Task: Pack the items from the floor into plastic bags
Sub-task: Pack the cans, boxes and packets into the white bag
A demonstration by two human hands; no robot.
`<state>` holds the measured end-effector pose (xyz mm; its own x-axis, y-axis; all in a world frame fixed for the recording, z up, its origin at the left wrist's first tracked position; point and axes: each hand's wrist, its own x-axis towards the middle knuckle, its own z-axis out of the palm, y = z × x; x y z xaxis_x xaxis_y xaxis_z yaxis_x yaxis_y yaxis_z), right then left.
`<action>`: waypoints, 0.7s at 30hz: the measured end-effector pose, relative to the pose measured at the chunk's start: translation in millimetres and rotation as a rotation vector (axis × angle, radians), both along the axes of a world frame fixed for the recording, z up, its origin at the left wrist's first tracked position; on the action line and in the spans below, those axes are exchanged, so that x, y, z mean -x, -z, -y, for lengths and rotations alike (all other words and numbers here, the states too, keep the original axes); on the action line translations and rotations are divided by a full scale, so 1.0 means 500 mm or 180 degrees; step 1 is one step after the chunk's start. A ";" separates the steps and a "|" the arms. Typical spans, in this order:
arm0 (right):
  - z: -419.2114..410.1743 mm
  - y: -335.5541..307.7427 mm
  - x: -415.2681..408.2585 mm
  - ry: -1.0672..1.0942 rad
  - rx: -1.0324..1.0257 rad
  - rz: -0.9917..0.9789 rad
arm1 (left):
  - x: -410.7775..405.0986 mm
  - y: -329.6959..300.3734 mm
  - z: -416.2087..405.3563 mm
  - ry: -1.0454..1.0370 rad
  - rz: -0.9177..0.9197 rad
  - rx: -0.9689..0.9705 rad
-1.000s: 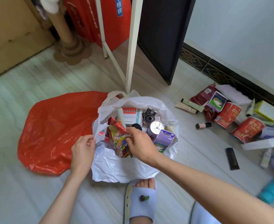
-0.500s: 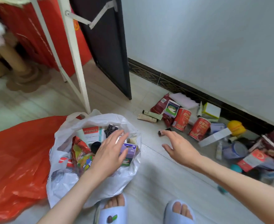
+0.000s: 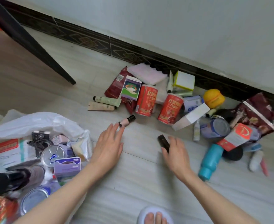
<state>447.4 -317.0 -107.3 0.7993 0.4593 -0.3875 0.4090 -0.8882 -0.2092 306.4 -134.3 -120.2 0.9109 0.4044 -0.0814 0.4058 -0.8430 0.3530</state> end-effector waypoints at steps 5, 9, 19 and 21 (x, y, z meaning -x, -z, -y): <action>0.009 0.036 -0.007 0.0276 0.0014 -0.0156 | -0.105 0.026 -0.020 -0.0162 -0.0211 0.0241; 0.008 0.037 -0.007 0.0288 -0.0007 -0.0092 | -0.145 0.038 -0.014 -0.0220 -0.0567 -0.0049; -0.023 -0.028 0.083 0.0042 -0.0988 -0.0601 | -0.022 -0.003 -0.012 -0.0115 0.0217 0.0302; -0.051 -0.045 0.100 -0.0107 -0.1110 -0.0721 | 0.017 -0.034 -0.030 -0.0233 0.0365 0.0280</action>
